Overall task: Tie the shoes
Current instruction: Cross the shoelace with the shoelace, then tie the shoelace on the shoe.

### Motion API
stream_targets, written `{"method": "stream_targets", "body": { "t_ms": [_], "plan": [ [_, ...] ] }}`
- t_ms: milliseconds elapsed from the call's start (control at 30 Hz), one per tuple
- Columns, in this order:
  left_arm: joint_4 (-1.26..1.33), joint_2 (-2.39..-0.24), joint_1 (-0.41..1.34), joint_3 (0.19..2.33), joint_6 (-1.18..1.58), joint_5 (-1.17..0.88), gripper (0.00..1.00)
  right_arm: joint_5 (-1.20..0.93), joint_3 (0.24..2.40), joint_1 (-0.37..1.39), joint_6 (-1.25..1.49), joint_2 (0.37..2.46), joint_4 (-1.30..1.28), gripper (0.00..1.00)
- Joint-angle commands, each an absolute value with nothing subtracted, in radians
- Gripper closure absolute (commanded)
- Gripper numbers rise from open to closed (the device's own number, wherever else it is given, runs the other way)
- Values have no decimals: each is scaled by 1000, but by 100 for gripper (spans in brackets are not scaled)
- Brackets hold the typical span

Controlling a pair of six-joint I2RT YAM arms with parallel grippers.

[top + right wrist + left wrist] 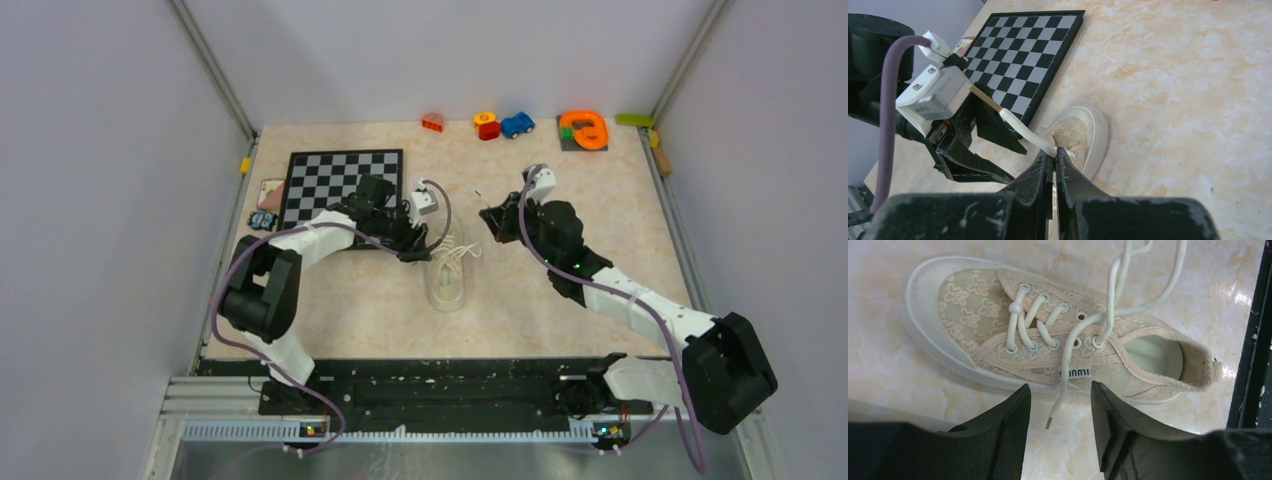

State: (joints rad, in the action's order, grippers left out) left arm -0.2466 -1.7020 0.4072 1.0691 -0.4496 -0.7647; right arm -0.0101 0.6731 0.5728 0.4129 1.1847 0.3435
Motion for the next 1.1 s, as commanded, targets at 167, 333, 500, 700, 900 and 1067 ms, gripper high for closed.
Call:
{"method": "stream_targets", "body": {
  "t_ms": [167, 333, 500, 700, 900, 1067],
  "plan": [
    [-358, -1771, 452, 1159, -555, -788, 57, -37, 703, 558, 424, 1158, 367, 100],
    [-339, -1780, 463, 1161, -516, -743, 100, -24, 695, 540, 437, 1143, 353, 100],
    [-230, -1633, 420, 1061, -361, -653, 100, 81, 673, 468, 513, 1109, 299, 100],
    [-23, -1344, 321, 836, -56, -525, 100, 144, 648, 421, 558, 1092, 264, 100],
    [-8, -1139, 224, 676, 156, -336, 100, 148, 589, 419, 621, 1099, 243, 100],
    [68, -1024, 144, 573, 216, -300, 100, 203, 519, 419, 670, 1071, 229, 100]
  ]
}}
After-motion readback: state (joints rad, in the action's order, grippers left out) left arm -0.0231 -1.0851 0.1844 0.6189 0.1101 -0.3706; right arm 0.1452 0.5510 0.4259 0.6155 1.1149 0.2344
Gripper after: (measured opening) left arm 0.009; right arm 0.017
